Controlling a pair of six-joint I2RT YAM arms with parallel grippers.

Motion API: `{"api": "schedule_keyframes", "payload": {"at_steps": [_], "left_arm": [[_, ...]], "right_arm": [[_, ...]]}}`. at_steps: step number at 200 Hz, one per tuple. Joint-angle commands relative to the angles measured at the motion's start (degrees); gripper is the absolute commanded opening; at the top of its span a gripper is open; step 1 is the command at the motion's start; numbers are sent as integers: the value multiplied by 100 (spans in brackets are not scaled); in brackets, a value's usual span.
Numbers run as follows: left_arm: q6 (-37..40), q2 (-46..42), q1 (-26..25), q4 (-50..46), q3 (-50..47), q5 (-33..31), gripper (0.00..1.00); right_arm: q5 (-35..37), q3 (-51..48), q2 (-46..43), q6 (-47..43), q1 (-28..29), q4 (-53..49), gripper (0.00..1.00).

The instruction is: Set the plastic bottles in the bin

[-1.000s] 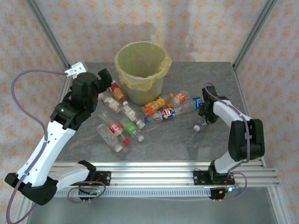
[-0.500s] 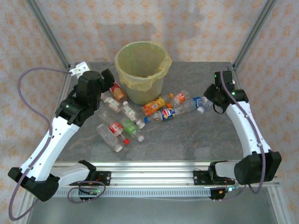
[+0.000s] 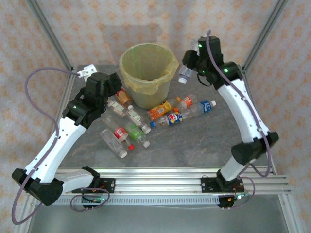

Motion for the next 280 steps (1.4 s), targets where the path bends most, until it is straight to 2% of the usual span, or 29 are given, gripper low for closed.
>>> {"api": "schedule_keyframes", "payload": {"at_steps": [1, 46, 70, 156, 280], "left_arm": [[-25, 1, 54, -110, 40, 82, 100], [-17, 64, 51, -75, 21, 230, 100], [1, 93, 50, -41, 4, 246, 100], [87, 253, 50, 18, 6, 225, 100], [38, 333, 51, 38, 30, 252, 100]], "right_arm": [[157, 970, 623, -305, 232, -121, 38], [-25, 3070, 2151, -436, 427, -309, 38], [-187, 3712, 2775, -441, 491, -199, 38], [-141, 3950, 3821, -804, 729, 306, 41], [16, 4012, 4619, -1159, 746, -67, 43]]}}
